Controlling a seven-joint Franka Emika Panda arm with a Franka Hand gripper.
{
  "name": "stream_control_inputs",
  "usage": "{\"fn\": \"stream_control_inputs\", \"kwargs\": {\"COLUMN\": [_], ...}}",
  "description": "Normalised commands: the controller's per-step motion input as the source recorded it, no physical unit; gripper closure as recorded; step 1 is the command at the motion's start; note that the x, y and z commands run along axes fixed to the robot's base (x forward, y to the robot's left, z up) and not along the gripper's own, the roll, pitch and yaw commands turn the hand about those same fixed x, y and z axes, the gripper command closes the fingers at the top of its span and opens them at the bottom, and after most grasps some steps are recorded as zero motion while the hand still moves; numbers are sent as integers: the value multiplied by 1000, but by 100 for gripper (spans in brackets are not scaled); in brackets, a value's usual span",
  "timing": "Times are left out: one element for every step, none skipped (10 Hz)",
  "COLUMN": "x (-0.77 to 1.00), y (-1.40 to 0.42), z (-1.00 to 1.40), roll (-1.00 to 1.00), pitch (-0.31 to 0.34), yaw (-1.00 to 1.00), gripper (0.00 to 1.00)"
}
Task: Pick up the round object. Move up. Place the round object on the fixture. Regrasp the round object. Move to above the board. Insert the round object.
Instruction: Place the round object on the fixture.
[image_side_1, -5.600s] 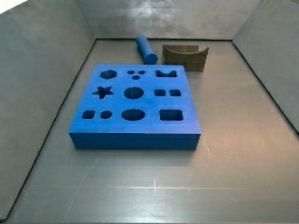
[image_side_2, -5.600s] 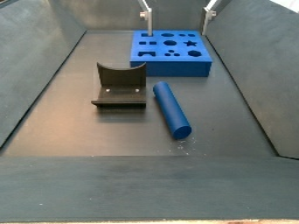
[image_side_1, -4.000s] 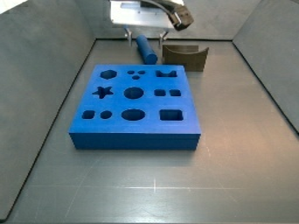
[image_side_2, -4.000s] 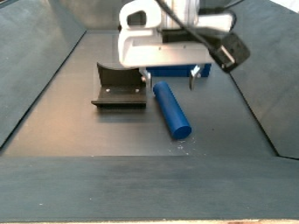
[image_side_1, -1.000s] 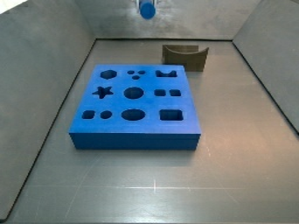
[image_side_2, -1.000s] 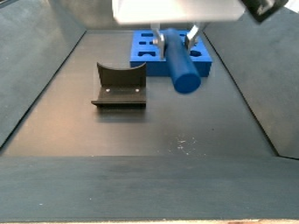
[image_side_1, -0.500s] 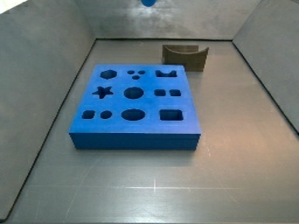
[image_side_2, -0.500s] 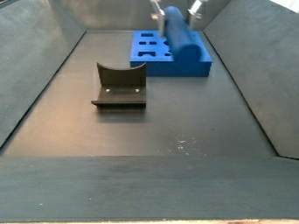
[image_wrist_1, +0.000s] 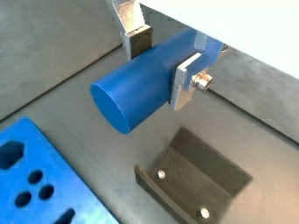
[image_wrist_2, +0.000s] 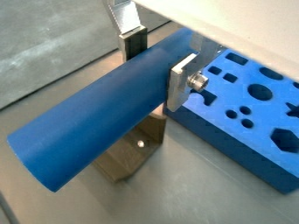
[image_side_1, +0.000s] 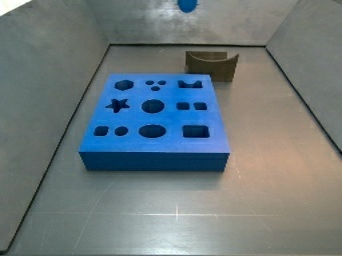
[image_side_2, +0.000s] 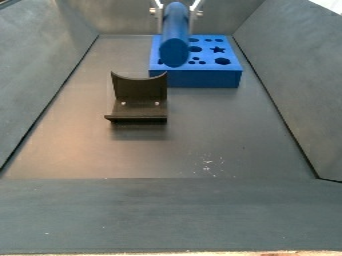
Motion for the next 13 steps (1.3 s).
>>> {"fn": "stream_control_inputs", "kwargs": {"x": [1000, 963, 890, 747, 645, 547, 457, 348, 200, 128, 37, 26, 39], "y": [-116, -75, -53, -25, -14, -5, 0, 5, -678, -639, -290, -128, -64], "z": [-45, -40, -32, -21, -16, -11, -10, -5, 45, 44, 20, 7, 5], "roll": [-125, -118, -113, -108, -108, -106, -105, -103, -1000, -1000, -1000, -1000, -1000], "pitch": [-24, -3, 7, 28, 45, 62, 79, 97, 99, 103, 114, 115, 120], "yaw": [-41, -24, -19, -11, -6, -4, -3, -2, 71, 66, 49, 37, 26], "gripper": [100, 100, 100, 100, 100, 100, 100, 100, 100, 100, 100, 100, 100]}}
